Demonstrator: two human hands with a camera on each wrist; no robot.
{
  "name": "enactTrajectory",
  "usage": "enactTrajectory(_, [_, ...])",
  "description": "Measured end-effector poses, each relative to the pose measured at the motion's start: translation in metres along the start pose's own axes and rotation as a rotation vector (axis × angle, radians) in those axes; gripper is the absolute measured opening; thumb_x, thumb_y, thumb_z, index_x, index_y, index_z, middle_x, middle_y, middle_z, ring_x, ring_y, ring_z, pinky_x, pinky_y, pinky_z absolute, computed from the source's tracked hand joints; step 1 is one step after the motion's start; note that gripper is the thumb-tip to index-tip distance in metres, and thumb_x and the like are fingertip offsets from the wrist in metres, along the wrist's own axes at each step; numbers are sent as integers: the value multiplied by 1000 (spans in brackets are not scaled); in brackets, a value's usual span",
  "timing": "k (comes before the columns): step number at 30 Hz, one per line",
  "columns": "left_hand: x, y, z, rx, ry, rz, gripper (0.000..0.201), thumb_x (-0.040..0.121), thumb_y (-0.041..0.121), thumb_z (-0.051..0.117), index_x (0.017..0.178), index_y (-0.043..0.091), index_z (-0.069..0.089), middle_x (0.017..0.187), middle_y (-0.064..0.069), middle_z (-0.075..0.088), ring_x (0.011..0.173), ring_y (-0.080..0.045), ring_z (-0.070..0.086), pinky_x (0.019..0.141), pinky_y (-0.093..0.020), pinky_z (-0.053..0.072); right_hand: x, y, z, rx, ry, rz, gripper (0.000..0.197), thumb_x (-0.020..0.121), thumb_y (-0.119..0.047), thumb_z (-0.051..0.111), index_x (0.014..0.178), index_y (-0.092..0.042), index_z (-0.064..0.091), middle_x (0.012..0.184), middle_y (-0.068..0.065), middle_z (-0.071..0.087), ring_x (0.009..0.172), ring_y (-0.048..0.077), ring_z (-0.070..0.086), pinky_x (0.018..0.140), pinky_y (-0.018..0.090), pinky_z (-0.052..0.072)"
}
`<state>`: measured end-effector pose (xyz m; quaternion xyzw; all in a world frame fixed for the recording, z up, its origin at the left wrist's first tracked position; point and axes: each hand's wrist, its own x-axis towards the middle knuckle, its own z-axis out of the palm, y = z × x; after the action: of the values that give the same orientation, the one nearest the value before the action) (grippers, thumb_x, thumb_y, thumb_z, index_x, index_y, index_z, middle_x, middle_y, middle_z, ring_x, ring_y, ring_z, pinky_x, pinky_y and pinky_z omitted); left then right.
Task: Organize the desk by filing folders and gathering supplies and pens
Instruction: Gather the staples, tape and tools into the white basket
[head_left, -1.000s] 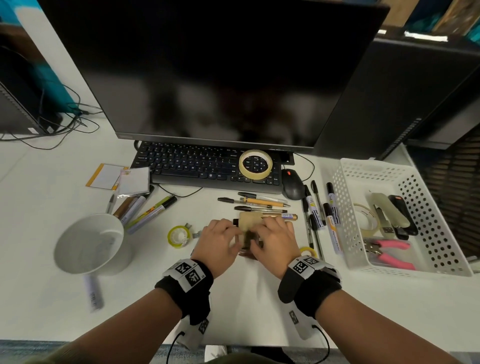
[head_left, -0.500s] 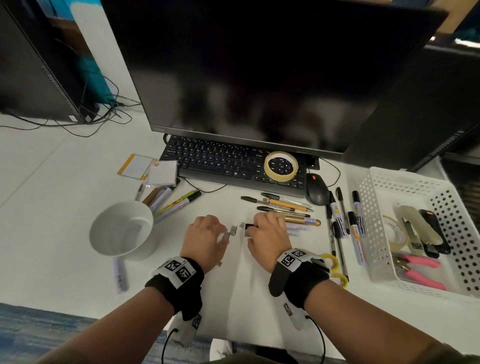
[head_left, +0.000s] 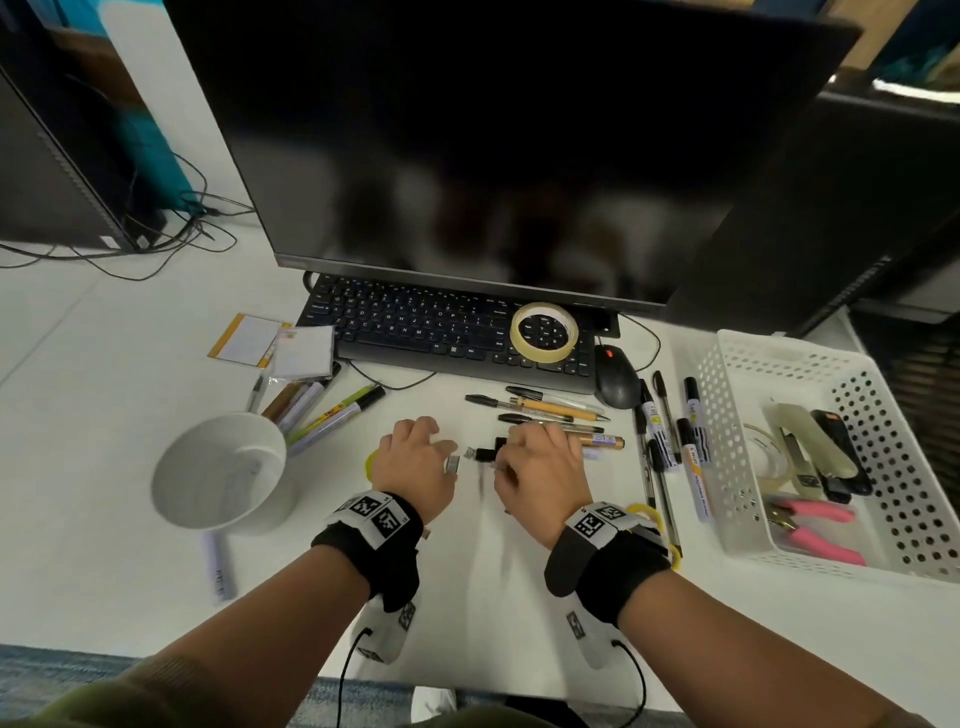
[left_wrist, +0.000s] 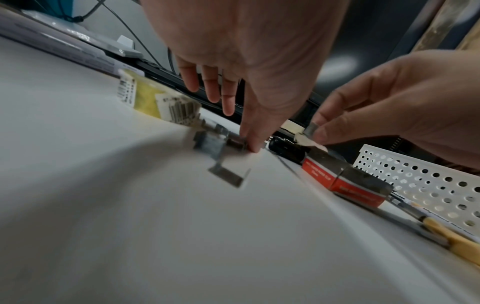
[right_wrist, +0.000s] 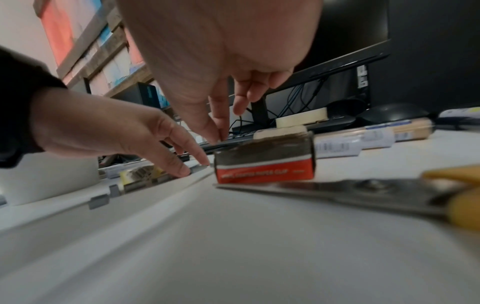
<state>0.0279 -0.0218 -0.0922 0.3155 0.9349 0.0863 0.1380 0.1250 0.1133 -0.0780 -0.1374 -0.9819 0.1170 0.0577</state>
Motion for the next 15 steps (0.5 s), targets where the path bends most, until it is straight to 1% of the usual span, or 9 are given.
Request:
enactTrajectory(2, [1, 1, -1, 2, 16, 13, 32, 91, 35, 47, 119, 32, 59, 138, 5, 36, 128, -21, 30, 102, -33, 28, -1, 8, -7, 4, -20, 13, 11, 78, -29, 58, 78, -22, 66, 91, -5, 54, 93, 22, 45, 75, 31, 25])
enactTrajectory(3, [1, 2, -2, 0, 18, 21, 29, 91, 33, 46, 115, 31, 61, 138, 5, 36, 127, -21, 31, 101, -33, 28, -3, 12, -9, 6, -27, 27, 12, 76, -30, 56, 77, -23, 65, 91, -5, 54, 93, 22, 45, 75, 31, 24])
enactTrajectory(5, [2, 3, -2, -4, 18, 33, 27, 92, 31, 45, 111, 30, 63, 137, 5, 37, 126, -22, 32, 101, -33, 29, -7, 18, -13, -2, -42, 51, 14, 73, -32, 55, 75, -22, 64, 89, -3, 54, 91, 24, 47, 75, 33, 29])
enactTrajectory(7, [1, 4, -1, -4, 24, 33, 27, 93, 31, 44, 112, 29, 63, 137, 5, 37, 126, -21, 32, 100, -33, 30, -11, 23, -14, -28, -98, 67, 16, 75, -33, 55, 77, -21, 65, 94, -1, 55, 95, 25, 47, 79, 36, 33])
enactTrajectory(9, [1, 5, -1, -6, 30, 25, 29, 92, 33, 46, 117, 28, 60, 137, 5, 38, 126, -21, 33, 101, -33, 30, -14, 25, -15, -38, -152, 80, 18, 78, -35, 54, 82, -21, 65, 101, -1, 54, 101, 24, 44, 84, 36, 33])
enactTrajectory(10, [1, 5, -1, -6, 30, 17, 32, 91, 35, 48, 120, 27, 58, 137, 5, 38, 126, -21, 33, 102, -33, 30, -14, 24, -16, -32, -152, 85, 19, 78, -36, 54, 83, -21, 65, 102, -1, 54, 101, 24, 44, 85, 36, 33])
enactTrajectory(12, [1, 6, 0, -6, 32, 4, 36, 90, 36, 50, 123, 25, 57, 137, 4, 38, 126, -21, 33, 103, -33, 30, -13, 22, -18, -13, -115, 84, 18, 77, -35, 56, 81, -20, 65, 98, -1, 54, 97, 24, 46, 82, 35, 34])
enactTrajectory(14, [0, 6, 1, -5, 48, 2, 32, 90, 36, 50, 119, 26, 60, 136, 4, 39, 125, -21, 34, 102, -33, 30, -8, 15, -20, 18, -87, 54, 16, 76, -32, 57, 82, -19, 65, 96, -2, 53, 94, 25, 47, 78, 34, 31])
enactTrajectory(15, [0, 6, 2, -5, 55, 2, 30, 90, 36, 50, 116, 26, 62, 136, 5, 39, 125, -21, 34, 101, -33, 30, -5, 11, -20, 21, -89, 20, 17, 78, -31, 57, 86, -20, 66, 97, -2, 53, 96, 25, 46, 78, 33, 28])
